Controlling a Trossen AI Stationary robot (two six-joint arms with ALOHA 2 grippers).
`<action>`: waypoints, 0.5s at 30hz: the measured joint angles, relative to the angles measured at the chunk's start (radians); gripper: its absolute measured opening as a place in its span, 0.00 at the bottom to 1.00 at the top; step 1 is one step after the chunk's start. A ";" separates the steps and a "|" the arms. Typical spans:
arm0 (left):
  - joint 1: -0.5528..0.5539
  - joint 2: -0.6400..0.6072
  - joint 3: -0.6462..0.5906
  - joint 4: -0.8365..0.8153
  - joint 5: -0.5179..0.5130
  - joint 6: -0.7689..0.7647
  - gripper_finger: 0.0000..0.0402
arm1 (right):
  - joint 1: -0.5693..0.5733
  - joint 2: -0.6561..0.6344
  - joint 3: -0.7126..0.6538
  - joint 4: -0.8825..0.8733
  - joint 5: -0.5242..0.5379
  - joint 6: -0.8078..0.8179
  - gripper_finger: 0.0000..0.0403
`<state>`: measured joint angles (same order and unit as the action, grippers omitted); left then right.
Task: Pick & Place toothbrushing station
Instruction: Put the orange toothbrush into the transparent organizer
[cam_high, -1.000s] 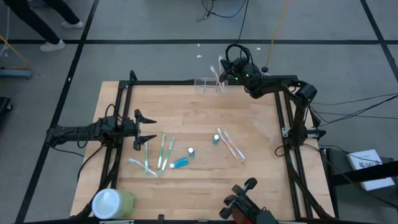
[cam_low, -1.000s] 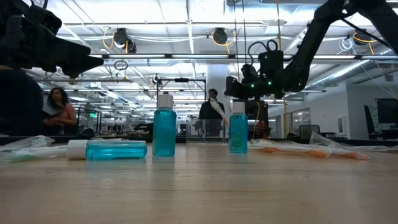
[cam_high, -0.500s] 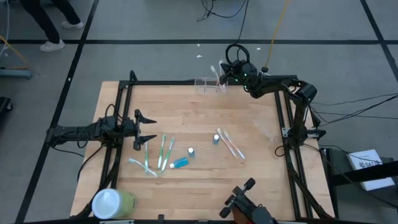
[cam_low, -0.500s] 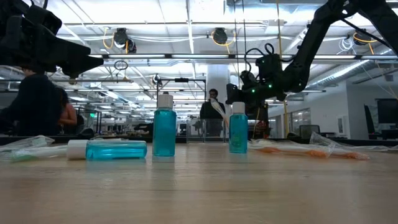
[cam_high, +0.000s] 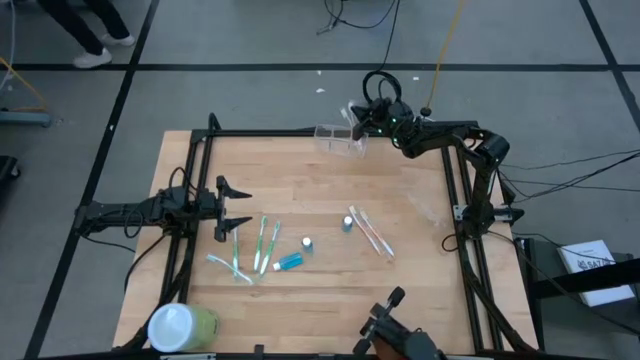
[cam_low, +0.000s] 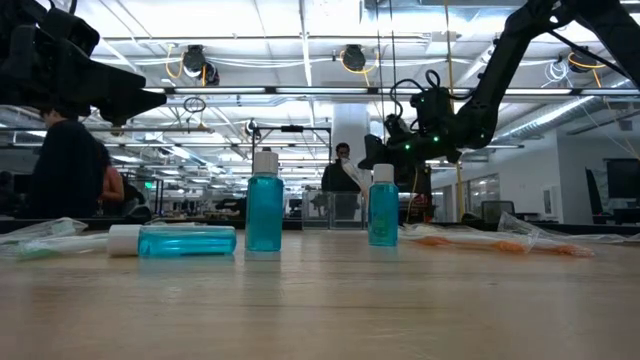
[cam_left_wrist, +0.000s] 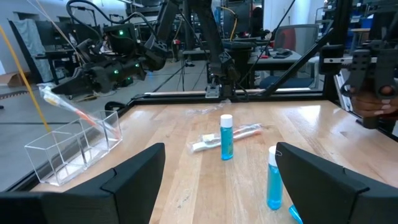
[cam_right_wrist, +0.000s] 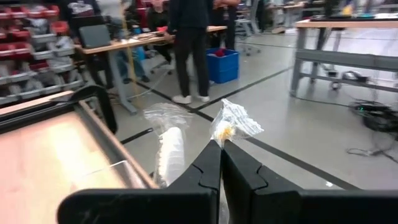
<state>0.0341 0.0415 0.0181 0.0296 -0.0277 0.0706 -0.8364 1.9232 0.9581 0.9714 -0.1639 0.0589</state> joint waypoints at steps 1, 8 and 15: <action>0.000 0.000 0.000 0.000 0.000 0.000 0.77 | 0.000 0.000 0.000 0.001 -0.012 0.000 0.00; 0.000 0.000 0.000 0.000 0.000 0.000 0.77 | 0.001 0.000 -0.001 0.027 -0.129 0.004 0.00; 0.000 0.000 0.000 0.000 0.000 0.000 0.77 | 0.000 0.000 -0.001 0.025 -0.126 0.006 0.00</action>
<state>0.0341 0.0416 0.0181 0.0298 -0.0279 0.0704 -0.8360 1.9232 0.9573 0.9963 -0.2896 0.0654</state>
